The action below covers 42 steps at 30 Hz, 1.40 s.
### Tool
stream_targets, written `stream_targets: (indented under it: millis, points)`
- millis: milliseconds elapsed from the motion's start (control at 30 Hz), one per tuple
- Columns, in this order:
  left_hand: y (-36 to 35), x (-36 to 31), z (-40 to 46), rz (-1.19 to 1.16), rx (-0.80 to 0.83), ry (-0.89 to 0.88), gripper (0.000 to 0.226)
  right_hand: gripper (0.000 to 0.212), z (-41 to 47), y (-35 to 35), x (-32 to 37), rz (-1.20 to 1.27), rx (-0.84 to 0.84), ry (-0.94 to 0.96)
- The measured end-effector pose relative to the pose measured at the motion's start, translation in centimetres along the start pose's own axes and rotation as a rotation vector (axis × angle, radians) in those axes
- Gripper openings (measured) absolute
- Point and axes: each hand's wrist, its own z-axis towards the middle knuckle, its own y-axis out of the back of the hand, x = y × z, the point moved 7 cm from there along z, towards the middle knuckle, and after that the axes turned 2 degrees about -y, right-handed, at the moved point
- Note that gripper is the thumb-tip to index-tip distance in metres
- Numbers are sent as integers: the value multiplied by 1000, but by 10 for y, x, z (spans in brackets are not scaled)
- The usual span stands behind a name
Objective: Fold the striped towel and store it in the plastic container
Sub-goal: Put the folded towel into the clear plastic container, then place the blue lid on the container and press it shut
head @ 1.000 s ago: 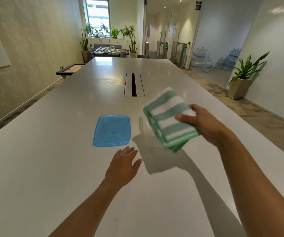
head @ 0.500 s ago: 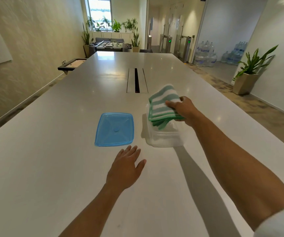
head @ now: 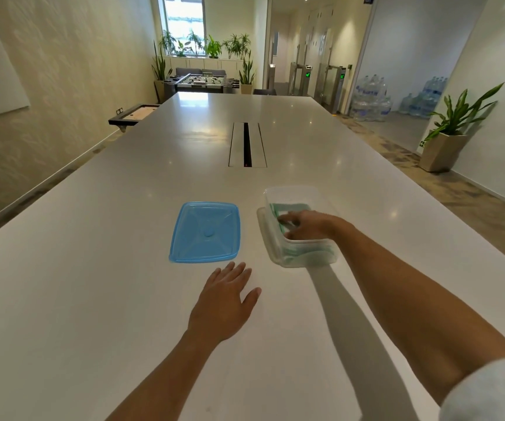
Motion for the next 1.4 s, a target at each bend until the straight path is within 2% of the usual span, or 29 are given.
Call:
stream_targets:
  millis: [200, 267, 333, 400, 467, 533, 633, 700, 933, 1033, 1100, 1200, 1300, 1400]
  points:
    - [2, -2, 0, -17, -6, 5, 81, 50, 6, -15, 0, -60, 142, -40]
    - [3, -2, 0, -18, -4, 5, 79, 49, 5, -13, 3, -56, 105, -30]
    - [2, -2, -1, -15, 1, 3, 73, 46, 3, 0, 6, 51, -65, -11]
    - [2, -1, -1, -11, 1, -4, 67, 42, -8, 24, 3, 209, -376, -21]
    - [2, -1, -1, -10, -6, -9, 62, 40, -30, 44, -9, 216, -685, -106]
    - [2, -1, -1, -16, -9, -8, 58, 46, -48, 52, -24, 173, -807, -213]
    - [2, -2, -1, -10, -7, -5, 56, 59, -51, 36, -49, 317, -632, -318]
    - [2, -2, -1, -7, -5, -6, 56, 62, -48, 22, -53, 382, -536, -320]
    - [1, -3, -2, -8, -17, -16, 58, 66, -47, 8, -26, 404, -608, -327]
    - [4, -3, -1, -41, -33, -14, 51, 64, -42, 6, -13, 381, -611, -311]
    - [15, -3, -1, -87, -122, 7, 43, 61, -42, 5, -11, 378, -620, -317]
    - [33, 2, 8, 10, -276, 48, 35, 62, -42, 5, -12, 386, -627, -318]
    - [33, 20, 28, 104, -229, 144, 44, 67, -42, 5, -12, 390, -611, -311]
    - [28, 32, 43, 118, -154, 184, 28, 71, -43, 4, -11, 378, -577, -279]
